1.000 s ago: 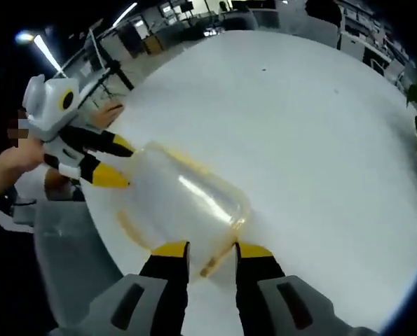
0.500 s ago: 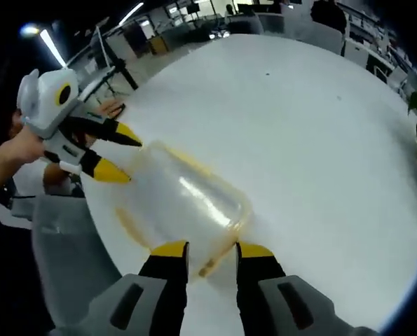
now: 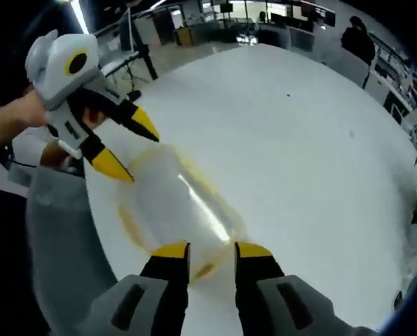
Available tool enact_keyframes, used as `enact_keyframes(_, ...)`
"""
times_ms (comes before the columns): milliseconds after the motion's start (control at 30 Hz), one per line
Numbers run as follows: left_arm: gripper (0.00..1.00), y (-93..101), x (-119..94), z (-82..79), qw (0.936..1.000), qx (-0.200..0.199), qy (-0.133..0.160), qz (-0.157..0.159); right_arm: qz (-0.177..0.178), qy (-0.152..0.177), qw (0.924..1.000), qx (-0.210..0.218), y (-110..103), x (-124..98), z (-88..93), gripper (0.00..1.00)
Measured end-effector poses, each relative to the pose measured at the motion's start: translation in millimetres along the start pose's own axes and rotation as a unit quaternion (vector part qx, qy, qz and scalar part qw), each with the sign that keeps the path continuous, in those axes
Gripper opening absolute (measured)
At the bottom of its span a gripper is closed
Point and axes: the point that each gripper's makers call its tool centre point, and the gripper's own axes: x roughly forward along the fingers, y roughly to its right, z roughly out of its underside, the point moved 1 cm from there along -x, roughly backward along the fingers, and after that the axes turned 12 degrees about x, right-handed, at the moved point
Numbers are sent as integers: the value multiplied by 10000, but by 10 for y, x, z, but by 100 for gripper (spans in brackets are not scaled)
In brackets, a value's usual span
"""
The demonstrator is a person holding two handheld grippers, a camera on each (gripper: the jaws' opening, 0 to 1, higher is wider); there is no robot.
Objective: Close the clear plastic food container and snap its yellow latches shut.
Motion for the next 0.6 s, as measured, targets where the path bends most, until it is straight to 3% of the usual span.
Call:
enact_keyframes(67,36,39,17,-33,9999,67,36,87,-104,43,9991,-397,-40,9,-61,24)
enact_keyframes(167,37,105,27,-77,9996,149,84,215,-306,58,9974,-647,-161,15,-122,23)
enact_keyframes(467,36,216,71,-102,9983,399,109,421,-504,-136,9932,-1037,-356,136,-113,20)
enact_keyframes(600,35,262,98,-124,9950,835,97,542,-524,-132,9918,-1162,-413,153,-145,20)
